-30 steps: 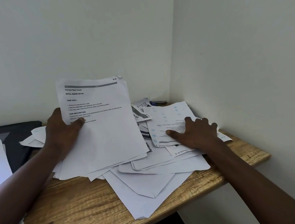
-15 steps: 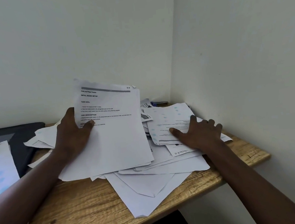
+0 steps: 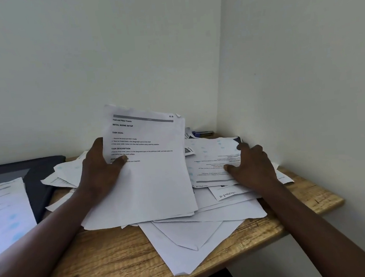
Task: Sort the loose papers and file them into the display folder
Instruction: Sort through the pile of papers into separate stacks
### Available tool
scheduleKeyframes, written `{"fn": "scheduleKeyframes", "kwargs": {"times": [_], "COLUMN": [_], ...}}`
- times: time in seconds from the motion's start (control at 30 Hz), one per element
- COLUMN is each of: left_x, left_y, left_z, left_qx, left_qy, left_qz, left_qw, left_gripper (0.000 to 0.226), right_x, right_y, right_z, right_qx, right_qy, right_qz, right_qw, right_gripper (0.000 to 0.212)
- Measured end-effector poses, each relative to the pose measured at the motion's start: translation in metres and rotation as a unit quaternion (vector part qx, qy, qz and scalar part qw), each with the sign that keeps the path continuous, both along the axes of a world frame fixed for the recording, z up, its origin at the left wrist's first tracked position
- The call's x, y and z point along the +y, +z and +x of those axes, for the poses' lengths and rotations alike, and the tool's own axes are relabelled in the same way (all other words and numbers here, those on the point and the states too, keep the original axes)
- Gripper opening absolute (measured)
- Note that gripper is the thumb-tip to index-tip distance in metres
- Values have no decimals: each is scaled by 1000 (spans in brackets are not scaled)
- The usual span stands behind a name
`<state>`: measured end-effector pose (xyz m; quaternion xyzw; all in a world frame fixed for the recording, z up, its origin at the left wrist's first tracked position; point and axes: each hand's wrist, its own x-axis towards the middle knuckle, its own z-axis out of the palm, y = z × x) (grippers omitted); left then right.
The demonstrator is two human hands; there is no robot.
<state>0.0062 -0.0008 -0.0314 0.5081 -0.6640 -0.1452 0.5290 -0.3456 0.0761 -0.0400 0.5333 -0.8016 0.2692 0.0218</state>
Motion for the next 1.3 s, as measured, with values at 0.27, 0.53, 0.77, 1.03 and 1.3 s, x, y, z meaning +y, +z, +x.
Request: {"fn": "scheduleKeyframes", "kwargs": {"times": [0.27, 0.53, 0.77, 1.03, 1.3], "left_x": [-7, 2, 47, 95, 67], "left_y": [-6, -5, 67, 134, 147], "left_z": [4, -3, -22, -16, 23], "left_qx": [-106, -250, -261, -370, -340], "left_qy": [69, 130, 136, 177, 192], "left_qz": [75, 40, -253, -407, -208], "left_qw": [989, 959, 922, 816, 897], "left_gripper": [69, 96, 95, 66, 33], "right_x": [1, 9, 18, 37, 11], "right_y": [9, 32, 91, 137, 134], "right_z": [-14, 10, 39, 78, 84], "right_qx": [-191, -37, -5, -142, -217], "right_qy": [26, 154, 245, 432, 315], "right_qz": [-273, -529, -528, -440, -368], "right_qw": [942, 834, 813, 774, 847], "right_gripper": [39, 26, 19, 16, 29]}}
